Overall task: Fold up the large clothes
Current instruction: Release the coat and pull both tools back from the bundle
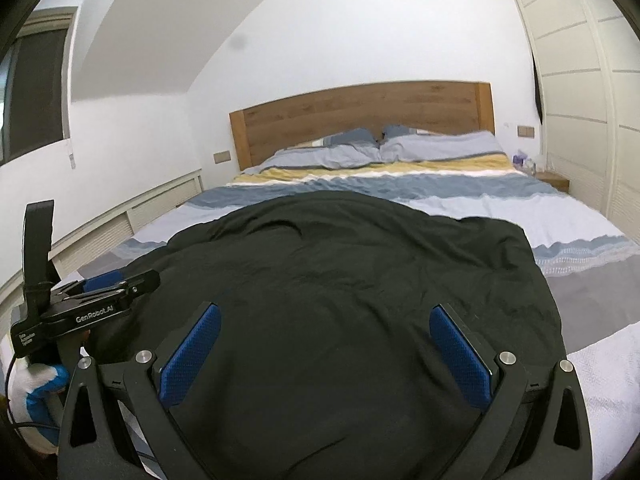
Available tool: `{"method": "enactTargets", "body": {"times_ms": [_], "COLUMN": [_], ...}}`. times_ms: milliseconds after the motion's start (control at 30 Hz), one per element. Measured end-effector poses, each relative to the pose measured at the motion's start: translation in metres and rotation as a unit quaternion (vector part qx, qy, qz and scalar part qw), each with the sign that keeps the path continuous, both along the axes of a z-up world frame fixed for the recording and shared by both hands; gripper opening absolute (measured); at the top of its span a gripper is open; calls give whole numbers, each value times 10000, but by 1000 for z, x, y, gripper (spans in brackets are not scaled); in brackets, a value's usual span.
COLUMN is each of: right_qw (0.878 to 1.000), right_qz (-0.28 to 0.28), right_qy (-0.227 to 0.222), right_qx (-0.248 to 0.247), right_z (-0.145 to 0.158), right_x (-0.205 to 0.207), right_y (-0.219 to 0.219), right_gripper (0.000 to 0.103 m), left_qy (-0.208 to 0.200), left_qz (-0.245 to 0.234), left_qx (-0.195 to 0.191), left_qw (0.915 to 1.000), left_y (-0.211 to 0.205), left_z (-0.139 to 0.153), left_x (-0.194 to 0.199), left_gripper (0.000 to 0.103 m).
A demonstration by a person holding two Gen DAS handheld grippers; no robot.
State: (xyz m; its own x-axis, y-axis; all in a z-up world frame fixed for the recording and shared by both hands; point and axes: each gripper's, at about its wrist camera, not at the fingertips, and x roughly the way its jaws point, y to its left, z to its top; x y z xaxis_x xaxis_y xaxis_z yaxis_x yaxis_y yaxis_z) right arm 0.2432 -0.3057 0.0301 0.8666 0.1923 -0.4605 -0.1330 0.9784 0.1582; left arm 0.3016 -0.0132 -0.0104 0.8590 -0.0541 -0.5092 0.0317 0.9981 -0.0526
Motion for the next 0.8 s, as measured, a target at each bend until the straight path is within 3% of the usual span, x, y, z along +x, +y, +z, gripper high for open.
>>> {"method": "enactTargets", "body": {"times_ms": [167, 233, 400, 633, 800], "right_qw": [9996, 9993, 9995, 9991, 9968], "right_qz": [-15, -33, -59, -412, -714], "right_qy": [-270, -357, -286, -30, 265], "right_qx": [-54, -48, -156, 3, -243], "right_z": [3, 3, 2, 15, 29], "right_x": [-15, -22, -35, -77, -116], "right_y": [7, 9, 17, 19, 22], "right_gripper": [102, 102, 102, 102, 102], "left_qy": [-275, -376, -561, -332, -187], "left_qz": [304, 415, 385, 233, 38], "left_qx": [162, 400, 575, 418, 156], "left_qw": [9990, 9976, 9960, 9983, 9997], "left_y": [2, -1, -7, -6, -1], "left_z": [-2, -3, 5, 20, 41], "left_x": [-14, -22, -43, -89, -132], "left_gripper": [84, 84, 84, 84, 84]}}
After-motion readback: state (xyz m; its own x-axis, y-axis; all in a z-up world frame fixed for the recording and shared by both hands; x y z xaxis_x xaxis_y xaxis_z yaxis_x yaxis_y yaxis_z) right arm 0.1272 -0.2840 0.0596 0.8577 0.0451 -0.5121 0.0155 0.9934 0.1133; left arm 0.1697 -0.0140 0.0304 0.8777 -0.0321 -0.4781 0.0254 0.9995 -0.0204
